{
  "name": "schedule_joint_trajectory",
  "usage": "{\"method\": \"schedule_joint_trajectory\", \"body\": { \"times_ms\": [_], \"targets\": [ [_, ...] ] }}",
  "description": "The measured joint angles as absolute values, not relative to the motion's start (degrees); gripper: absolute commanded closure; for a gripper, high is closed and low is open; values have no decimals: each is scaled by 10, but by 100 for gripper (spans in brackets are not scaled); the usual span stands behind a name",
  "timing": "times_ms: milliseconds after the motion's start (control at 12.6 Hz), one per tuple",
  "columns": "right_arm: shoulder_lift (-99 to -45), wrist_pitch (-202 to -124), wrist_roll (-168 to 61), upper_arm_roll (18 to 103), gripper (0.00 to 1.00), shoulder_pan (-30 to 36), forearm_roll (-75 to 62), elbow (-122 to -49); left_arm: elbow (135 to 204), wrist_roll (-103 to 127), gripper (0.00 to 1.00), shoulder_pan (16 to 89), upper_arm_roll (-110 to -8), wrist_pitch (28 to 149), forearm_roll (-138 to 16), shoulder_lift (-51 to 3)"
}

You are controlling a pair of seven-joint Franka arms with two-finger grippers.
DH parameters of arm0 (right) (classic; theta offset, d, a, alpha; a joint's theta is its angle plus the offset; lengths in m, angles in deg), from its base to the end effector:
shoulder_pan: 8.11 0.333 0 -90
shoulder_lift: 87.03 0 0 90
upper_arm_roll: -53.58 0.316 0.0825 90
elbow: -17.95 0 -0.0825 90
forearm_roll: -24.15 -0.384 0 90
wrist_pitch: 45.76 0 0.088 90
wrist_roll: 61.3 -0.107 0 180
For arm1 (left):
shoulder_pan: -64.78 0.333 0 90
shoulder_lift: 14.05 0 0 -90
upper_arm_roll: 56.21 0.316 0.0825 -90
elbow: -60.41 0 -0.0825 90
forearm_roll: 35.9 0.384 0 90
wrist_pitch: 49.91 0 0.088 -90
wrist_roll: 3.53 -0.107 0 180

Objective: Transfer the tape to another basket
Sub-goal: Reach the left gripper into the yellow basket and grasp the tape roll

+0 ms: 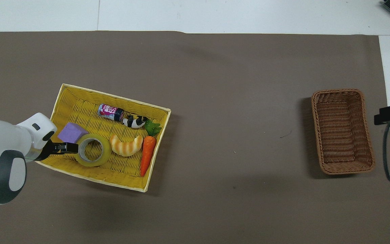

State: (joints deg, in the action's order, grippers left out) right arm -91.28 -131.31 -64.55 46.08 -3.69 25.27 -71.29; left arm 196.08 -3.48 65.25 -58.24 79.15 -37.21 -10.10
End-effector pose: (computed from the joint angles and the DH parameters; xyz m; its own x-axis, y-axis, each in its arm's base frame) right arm 0.5224 -0.0333 0.6635 0.9937 -0.1115 0.0097 -0.1116 -0.9937 0.0093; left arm 0.4848 -0.0138 0.3490 0.9988 -0.0117 -0.0466 -0.0111 -0.9998 0.0146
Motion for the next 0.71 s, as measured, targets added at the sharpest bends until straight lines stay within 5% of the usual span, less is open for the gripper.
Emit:
{"method": "schedule_joint_trajectory", "body": {
  "times_ms": [316, 395, 474, 553, 633, 712],
  "targets": [
    [-913, -1313, -645, 461, 0, -37, 253, -713, 1966, -30, 0, 635, -584, 826, -372, -144],
    [-913, -1313, -645, 461, 0, -37, 253, -713, 1966, -28, 19, 633, -584, 826, -372, -145],
    [-913, -1313, -645, 461, 0, -37, 253, -713, 1966, -28, 58, 630, -584, 826, -372, -145],
    [-913, -1313, -645, 461, 0, -37, 253, -713, 1966, -23, 83, 625, -584, 826, -372, -145],
    [-913, -1313, -645, 461, 0, -37, 253, -713, 1966, -14, 100, 620, -584, 821, -372, -145],
    [-913, -1313, -645, 461, 0, -37, 253, -713, 1964, -4, 100, 614, -584, 810, -372, -145]
  ]
}}
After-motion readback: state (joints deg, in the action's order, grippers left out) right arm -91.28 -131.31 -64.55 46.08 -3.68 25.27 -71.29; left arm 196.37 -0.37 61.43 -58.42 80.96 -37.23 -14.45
